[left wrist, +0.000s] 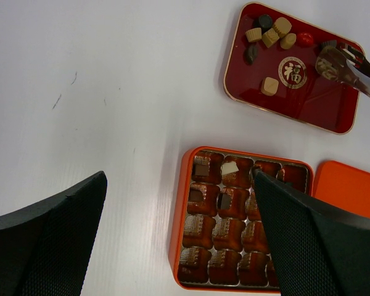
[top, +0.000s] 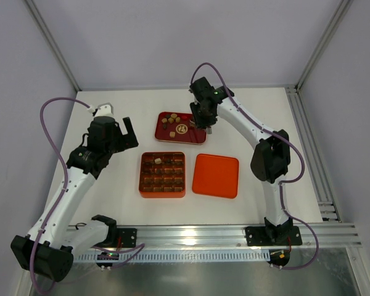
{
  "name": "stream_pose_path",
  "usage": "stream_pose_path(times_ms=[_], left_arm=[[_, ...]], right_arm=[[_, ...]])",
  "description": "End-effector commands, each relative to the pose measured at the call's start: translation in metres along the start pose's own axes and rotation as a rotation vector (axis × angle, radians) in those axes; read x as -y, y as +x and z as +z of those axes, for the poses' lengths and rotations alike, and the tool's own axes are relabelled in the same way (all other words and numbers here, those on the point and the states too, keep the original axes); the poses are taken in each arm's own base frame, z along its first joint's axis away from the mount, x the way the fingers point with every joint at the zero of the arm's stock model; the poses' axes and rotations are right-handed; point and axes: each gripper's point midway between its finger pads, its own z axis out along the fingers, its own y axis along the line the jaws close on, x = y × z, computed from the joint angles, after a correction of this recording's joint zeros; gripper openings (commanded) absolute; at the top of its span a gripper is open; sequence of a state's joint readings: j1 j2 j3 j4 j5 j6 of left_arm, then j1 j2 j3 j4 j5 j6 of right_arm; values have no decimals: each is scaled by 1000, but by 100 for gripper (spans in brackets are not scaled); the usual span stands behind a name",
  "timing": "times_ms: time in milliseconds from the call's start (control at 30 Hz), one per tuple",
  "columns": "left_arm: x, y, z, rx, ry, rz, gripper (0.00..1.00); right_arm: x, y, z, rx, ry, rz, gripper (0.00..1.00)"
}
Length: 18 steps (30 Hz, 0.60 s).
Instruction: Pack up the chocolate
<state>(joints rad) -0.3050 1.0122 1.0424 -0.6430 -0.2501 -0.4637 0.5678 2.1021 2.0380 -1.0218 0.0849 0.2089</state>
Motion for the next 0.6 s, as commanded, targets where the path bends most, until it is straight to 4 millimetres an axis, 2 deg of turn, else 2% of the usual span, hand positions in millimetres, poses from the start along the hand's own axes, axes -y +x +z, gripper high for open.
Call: stream_pose_path(times_ms=[0,567], left_arm=[[2,-8,1,33,13,-15,100],[3,-8,1,34,18,-13,100]], right_arm=[[-3,-23,-39,109,-37,17,37],[-3,-12,-38,101,-44,31,37]])
